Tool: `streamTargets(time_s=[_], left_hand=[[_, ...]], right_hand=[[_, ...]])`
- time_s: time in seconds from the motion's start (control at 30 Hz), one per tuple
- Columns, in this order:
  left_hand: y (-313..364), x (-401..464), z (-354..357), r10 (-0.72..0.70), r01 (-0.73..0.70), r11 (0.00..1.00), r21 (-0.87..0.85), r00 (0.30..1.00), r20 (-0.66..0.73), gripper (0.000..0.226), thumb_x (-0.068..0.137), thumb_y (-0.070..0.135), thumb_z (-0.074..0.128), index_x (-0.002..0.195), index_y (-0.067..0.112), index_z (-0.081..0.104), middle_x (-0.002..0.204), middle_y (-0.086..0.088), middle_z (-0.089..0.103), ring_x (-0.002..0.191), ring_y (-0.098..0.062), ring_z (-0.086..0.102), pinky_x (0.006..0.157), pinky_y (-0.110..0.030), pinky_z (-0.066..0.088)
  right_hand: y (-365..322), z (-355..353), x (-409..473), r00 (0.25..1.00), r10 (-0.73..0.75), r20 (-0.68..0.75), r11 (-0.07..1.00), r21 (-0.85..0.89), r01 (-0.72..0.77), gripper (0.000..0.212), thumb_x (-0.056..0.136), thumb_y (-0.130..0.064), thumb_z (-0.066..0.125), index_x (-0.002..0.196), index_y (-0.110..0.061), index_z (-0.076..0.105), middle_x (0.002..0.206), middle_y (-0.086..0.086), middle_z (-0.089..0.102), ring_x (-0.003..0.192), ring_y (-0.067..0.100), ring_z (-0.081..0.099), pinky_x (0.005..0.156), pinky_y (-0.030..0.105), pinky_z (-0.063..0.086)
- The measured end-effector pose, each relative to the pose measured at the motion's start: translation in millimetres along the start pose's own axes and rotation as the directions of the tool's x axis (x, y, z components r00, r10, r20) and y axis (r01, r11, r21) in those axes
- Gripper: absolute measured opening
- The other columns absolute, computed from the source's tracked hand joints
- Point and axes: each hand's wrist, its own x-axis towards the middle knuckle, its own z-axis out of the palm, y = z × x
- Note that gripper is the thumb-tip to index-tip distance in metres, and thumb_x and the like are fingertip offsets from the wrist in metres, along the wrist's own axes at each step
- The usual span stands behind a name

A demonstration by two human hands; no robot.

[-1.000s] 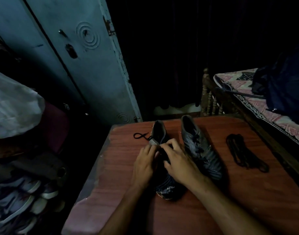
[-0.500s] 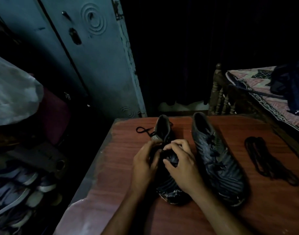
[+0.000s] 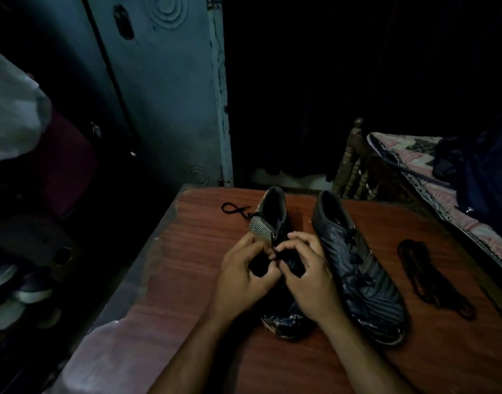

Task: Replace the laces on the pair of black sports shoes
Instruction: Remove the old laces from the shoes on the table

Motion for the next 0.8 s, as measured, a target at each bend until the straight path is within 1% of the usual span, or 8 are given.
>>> streamTargets(time_s=[0.13,0.23,0.3,0.4,0.47,0.6,0.7,0.8], left_hand=[[1,0,1,0.031,-0.031,0.999,0.029,0.999,0.014,0.017,0.077,-0.004,0.068,0.089,0.008,0.071,0.117,-0.003,0.055,0.106,-0.01,0.06,0.087,-0.013,0.044],[-1,-2,0,0.081,-0.082,0.994,0.072,0.996,0.026,0.033,0.076,-0.009,0.061,0.098,0.009,0.078,0.128,-0.007,0.051,0.109,0.003,0.057,0.088,-0.008,0.044],[-3,-2,0,0.102,-0.102,0.992,0.08,0.995,0.008,0.035,0.08,-0.005,0.057,0.101,0.01,0.079,0.125,-0.007,0.052,0.108,0.004,0.056,0.089,-0.008,0.044],[-1,-2,6,0.108,-0.105,0.989,0.104,0.994,-0.025,0.031,0.085,0.006,0.052,0.101,0.013,0.078,0.116,-0.005,0.054,0.101,-0.005,0.06,0.083,-0.012,0.046],[1,-2,10,0.104,-0.099,0.988,0.122,0.994,-0.035,0.027,0.088,0.002,0.052,0.103,0.013,0.071,0.111,-0.001,0.058,0.097,-0.008,0.061,0.08,-0.014,0.047],[-9,3,7,-0.086,0.095,0.993,0.065,0.986,-0.14,0.033,0.095,-0.002,0.061,0.112,0.025,0.056,0.106,0.006,0.064,0.095,-0.011,0.066,0.08,-0.028,0.055],[-12,1,8,-0.067,0.075,0.987,0.14,0.996,-0.056,0.037,0.094,-0.001,0.064,0.124,0.02,0.064,0.109,0.007,0.061,0.097,-0.005,0.063,0.082,-0.017,0.049],[-10,2,9,-0.047,0.054,0.985,0.162,0.998,-0.052,0.033,0.096,0.005,0.067,0.125,0.02,0.068,0.109,0.009,0.06,0.095,-0.002,0.062,0.08,-0.01,0.045]], right_hand=[[-5,-4,2,1.0,0.004,0.024,0.997,-0.079,-0.002,0.033,0.086,-0.019,0.074,0.092,-0.047,0.057,0.124,-0.015,0.046,0.124,-0.01,0.042,0.101,0.006,0.031],[-3,-2,1,1.0,0.001,0.028,0.996,-0.093,0.002,0.02,0.086,-0.026,0.076,0.095,-0.036,0.061,0.125,-0.011,0.045,0.121,-0.014,0.039,0.096,-0.003,0.025],[-1,-2,-1,0.999,-0.002,0.034,0.997,-0.081,0.005,0.014,0.088,-0.026,0.075,0.096,-0.029,0.064,0.127,-0.01,0.045,0.124,-0.005,0.042,0.098,0.001,0.027],[1,-3,-2,0.998,-0.021,0.055,0.998,-0.058,0.024,0.007,0.095,-0.03,0.067,0.101,-0.028,0.067,0.129,-0.01,0.044,0.128,0.003,0.043,0.099,0.022,0.042],[0,-4,0,0.998,-0.047,0.036,0.997,-0.064,0.049,0.008,0.097,-0.032,0.063,0.102,-0.027,0.068,0.127,-0.007,0.046,0.123,-0.007,0.043,0.096,0.015,0.041],[-1,-5,4,0.999,-0.05,0.002,0.997,-0.062,0.05,0.006,0.095,-0.024,0.067,0.09,-0.024,0.067,0.123,-0.006,0.051,0.12,-0.013,0.043,0.094,0.001,0.03],[1,-7,-1,0.999,-0.007,0.054,1.0,0.01,0.007,0.009,0.091,-0.026,0.07,0.083,-0.028,0.067,0.127,-0.011,0.048,0.126,-0.008,0.044,0.1,0.004,0.031],[0,-8,-3,0.996,-0.014,0.088,0.996,0.094,0.006,0.01,0.083,-0.041,0.069,0.079,-0.031,0.068,0.132,-0.015,0.048,0.133,-0.003,0.042,0.112,0.021,0.033]])
